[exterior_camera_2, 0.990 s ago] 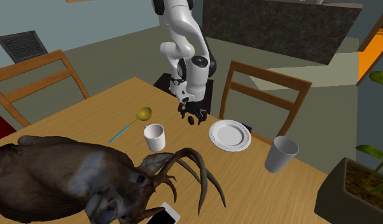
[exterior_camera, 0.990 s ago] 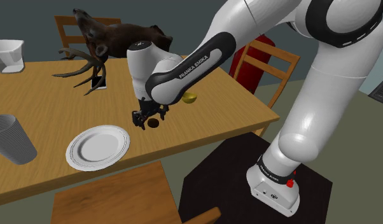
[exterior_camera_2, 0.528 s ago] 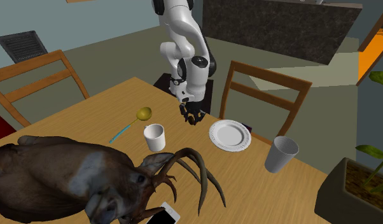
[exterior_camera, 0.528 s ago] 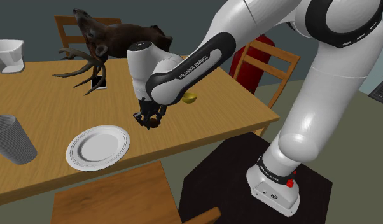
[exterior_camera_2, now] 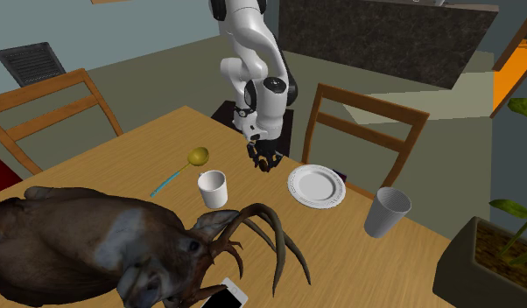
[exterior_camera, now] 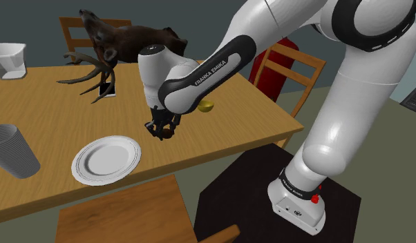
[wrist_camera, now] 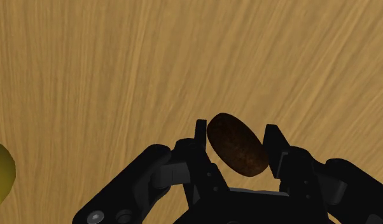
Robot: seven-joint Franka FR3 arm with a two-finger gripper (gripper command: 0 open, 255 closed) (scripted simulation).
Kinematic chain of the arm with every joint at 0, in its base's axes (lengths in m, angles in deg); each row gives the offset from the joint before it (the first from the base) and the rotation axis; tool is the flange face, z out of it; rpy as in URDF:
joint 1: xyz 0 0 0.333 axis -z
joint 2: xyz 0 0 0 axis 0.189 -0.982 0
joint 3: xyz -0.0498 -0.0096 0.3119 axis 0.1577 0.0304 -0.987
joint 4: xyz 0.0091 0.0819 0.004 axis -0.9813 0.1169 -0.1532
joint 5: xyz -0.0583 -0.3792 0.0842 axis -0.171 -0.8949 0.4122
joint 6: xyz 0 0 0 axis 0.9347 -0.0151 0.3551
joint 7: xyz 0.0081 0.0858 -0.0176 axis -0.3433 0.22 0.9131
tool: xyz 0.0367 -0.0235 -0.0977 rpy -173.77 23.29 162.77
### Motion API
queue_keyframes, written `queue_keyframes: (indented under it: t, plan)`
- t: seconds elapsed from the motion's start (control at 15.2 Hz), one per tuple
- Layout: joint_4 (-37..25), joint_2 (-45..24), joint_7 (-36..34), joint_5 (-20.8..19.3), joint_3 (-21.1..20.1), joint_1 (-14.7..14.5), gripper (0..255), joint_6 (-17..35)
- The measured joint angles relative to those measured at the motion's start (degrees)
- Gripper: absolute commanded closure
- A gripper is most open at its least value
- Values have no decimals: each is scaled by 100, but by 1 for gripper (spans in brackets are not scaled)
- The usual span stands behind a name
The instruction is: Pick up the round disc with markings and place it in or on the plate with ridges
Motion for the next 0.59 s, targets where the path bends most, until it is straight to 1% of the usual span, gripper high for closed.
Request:
queue_keyframes:
  t: [0.59]
  plan:
    - [-177, 441, 292, 354, -58, 51, 255, -535]
